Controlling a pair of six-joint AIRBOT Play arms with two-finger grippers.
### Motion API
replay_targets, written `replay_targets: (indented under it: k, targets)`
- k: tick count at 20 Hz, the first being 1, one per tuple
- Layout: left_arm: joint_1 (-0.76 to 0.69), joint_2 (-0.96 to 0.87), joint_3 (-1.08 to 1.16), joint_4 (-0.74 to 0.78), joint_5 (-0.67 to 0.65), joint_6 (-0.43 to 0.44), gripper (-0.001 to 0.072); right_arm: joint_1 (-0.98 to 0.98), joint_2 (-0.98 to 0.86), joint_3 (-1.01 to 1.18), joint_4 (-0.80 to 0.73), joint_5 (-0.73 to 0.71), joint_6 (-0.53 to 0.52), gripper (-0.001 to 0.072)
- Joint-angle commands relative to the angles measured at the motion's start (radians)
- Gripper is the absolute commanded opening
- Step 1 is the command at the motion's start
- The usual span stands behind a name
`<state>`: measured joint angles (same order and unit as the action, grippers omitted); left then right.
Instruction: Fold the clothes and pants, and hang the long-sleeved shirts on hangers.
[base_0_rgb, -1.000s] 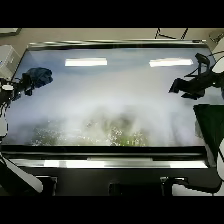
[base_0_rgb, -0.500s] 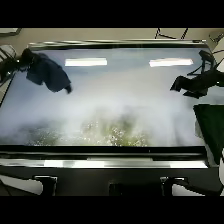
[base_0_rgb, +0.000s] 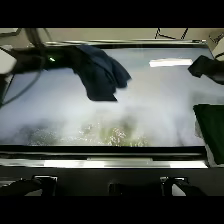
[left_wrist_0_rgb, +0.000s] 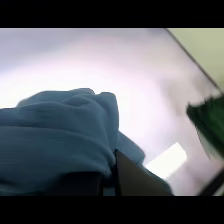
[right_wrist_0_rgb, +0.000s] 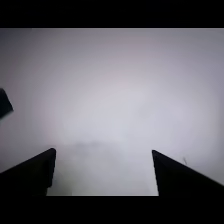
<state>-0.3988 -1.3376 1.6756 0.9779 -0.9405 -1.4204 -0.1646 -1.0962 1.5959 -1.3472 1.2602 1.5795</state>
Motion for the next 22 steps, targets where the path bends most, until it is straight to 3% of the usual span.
replay_targets:
  k: [1, 5, 6, 8, 10, 12, 16, 19, 22]
  targets:
    - [-0.227, 0.006, -0.135, 0.231, -0.014, -0.180, 0.0022, 0.001, 0.098, 0.000, -0.076, 0.016, -0.006, 0.0676]
    - [-0.294, -0.077, -0.346, 0.253, -0.015, -0.240, 0.0023, 0.001, 0.075, -0.011, -0.077, 0.173, -0.017, 0.0676]
    - [-0.288, -0.113, -0.367, 0.244, -0.038, -0.257, 0.0080, 0.001, 0.061, -0.024, -0.068, 0.198, -0.017, 0.0677]
    - [-0.245, -0.155, -0.347, 0.208, -0.145, -0.259, 0.0720, 0.001, 0.017, -0.060, -0.045, 0.239, -0.017, 0.0677]
    - [-0.157, -0.147, -0.293, 0.205, -0.281, -0.241, 0.0720, 0.001, -0.035, -0.114, -0.014, 0.262, -0.022, 0.0679]
    - [-0.032, -0.126, -0.230, 0.212, -0.436, -0.164, 0.0720, 0.001, -0.083, -0.208, 0.044, 0.257, -0.048, 0.0680]
    - [0.183, -0.048, -0.333, 0.218, -0.623, -0.137, 0.0720, 0.001, -0.170, -0.433, 0.145, 0.254, -0.122, 0.0707]
    - [0.211, 0.029, -0.566, 0.184, -0.566, -0.112, 0.0720, 0.001, -0.202, -0.549, 0.166, 0.192, -0.153, 0.0708]
    - [0.160, 0.060, -0.796, 0.029, -0.425, -0.051, 0.0720, 0.001, -0.227, -0.598, 0.183, 0.101, -0.155, 0.0707]
